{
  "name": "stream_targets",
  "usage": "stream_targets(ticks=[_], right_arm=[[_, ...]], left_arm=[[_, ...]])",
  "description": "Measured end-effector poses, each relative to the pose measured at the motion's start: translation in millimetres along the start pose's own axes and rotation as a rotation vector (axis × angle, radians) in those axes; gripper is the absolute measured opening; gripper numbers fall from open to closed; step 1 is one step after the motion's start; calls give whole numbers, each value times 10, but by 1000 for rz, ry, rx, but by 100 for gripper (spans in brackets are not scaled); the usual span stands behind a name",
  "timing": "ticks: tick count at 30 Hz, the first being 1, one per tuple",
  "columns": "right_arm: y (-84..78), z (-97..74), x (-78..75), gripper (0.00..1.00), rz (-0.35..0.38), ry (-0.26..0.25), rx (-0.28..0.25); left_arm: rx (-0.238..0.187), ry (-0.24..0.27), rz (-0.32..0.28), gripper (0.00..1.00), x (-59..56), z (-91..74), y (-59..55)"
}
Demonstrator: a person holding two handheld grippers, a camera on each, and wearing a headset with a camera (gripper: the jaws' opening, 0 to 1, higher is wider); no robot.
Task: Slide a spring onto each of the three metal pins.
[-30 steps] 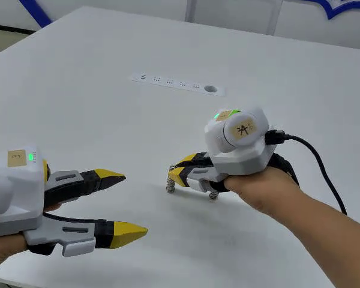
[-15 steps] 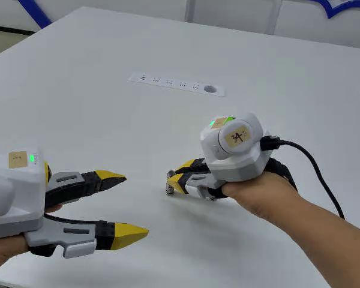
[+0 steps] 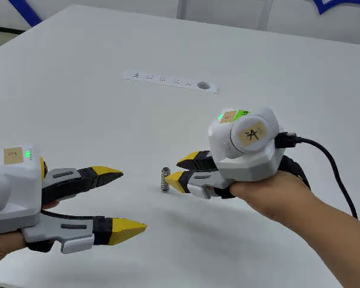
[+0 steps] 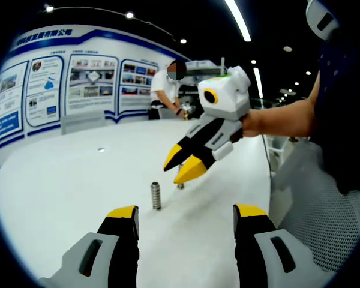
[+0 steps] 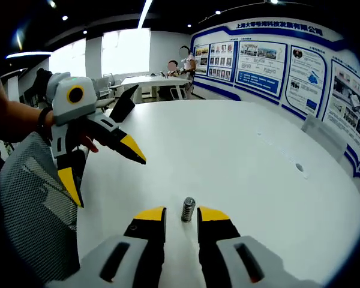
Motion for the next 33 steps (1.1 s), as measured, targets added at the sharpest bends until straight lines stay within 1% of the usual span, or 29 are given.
stream_targets(ticks=[10, 16, 19, 26, 33], right_arm=[[-32, -328, 79, 22, -6, -17, -33], [-153, -543, 120, 23, 5, -37, -34], [-236, -679, 111, 23, 20, -59, -33], [-416, -919, 69, 24, 63, -111, -29], [-613, -1178, -20, 24, 126, -186, -32]], left_arm=[[-1, -7, 2, 65, 5, 22, 16], [0, -5, 2, 66, 22, 11, 20], [0, -4, 1, 66, 26, 10, 24], [2, -9, 4, 66, 20, 26, 31], [3, -7, 4, 67, 22, 23, 35]])
Point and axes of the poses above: the centre of the closed fingertips' face, and the gripper's own axes: z roughly forward along the fingers, x roughly to its left, y roughly out of its top, the point moved 5 cm from there along -z, roughly backward along the fingers
